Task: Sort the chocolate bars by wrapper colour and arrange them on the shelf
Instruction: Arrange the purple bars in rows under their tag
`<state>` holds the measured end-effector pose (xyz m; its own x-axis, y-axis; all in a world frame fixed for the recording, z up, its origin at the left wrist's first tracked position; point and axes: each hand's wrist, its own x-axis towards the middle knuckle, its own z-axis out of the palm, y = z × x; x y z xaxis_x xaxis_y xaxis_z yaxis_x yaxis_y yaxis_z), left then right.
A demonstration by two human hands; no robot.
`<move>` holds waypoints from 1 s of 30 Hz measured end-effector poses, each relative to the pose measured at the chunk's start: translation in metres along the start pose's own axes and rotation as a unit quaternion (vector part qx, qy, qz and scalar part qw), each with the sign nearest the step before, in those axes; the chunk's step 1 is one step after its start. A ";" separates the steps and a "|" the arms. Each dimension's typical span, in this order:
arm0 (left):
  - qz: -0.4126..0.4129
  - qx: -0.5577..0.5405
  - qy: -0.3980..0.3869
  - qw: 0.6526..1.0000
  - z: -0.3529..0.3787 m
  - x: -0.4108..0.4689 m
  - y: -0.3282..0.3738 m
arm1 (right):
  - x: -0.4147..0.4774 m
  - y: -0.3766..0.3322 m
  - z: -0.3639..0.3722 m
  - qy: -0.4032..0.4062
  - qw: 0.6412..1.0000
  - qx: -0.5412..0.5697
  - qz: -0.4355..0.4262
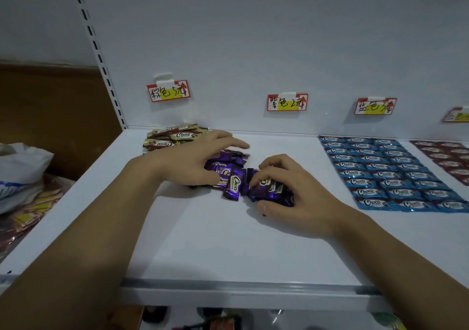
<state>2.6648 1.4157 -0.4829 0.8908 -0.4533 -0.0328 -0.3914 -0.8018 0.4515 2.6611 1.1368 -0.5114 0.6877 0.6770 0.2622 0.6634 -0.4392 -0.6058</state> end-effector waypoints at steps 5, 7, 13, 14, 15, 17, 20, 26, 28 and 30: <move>-0.042 0.047 -0.031 0.998 0.007 0.001 0.001 | -0.002 0.003 0.003 0.001 1.000 -0.020 0.000; -0.045 0.086 -0.024 0.995 0.020 0.007 0.006 | 0.000 0.004 0.002 0.010 1.000 -0.019 -0.001; -0.003 0.158 0.094 0.983 0.041 0.017 0.009 | 0.002 0.007 0.004 0.027 0.999 -0.036 0.003; 0.003 0.163 0.114 0.980 0.044 0.018 0.009 | 0.002 0.008 0.004 0.029 0.999 -0.036 0.005; 0.006 0.159 0.132 0.978 0.045 0.019 0.009 | 0.003 0.009 0.004 0.033 0.999 -0.039 0.008; 0.009 0.143 0.153 0.978 0.046 0.021 0.010 | 0.003 0.011 0.003 0.046 0.998 -0.048 0.014; 0.017 0.158 0.169 0.973 0.048 0.022 0.008 | 0.005 0.013 0.005 0.064 0.995 -0.068 0.024; 0.023 0.131 0.199 0.971 0.049 0.019 0.014 | 0.007 0.013 0.006 0.084 0.992 -0.082 0.045; 0.018 0.117 0.212 0.970 0.049 0.018 0.016 | 0.005 0.011 0.006 0.073 0.994 -0.071 0.038; 0.008 0.112 0.220 0.969 0.048 0.019 0.018 | 0.003 0.009 0.006 0.055 0.996 -0.065 0.022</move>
<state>2.6635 1.3741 -0.5188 0.8772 -0.2953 0.3786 -0.4017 -0.8833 0.2417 2.6671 1.1384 -0.5202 0.7409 0.5889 0.3229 0.6589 -0.5447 -0.5187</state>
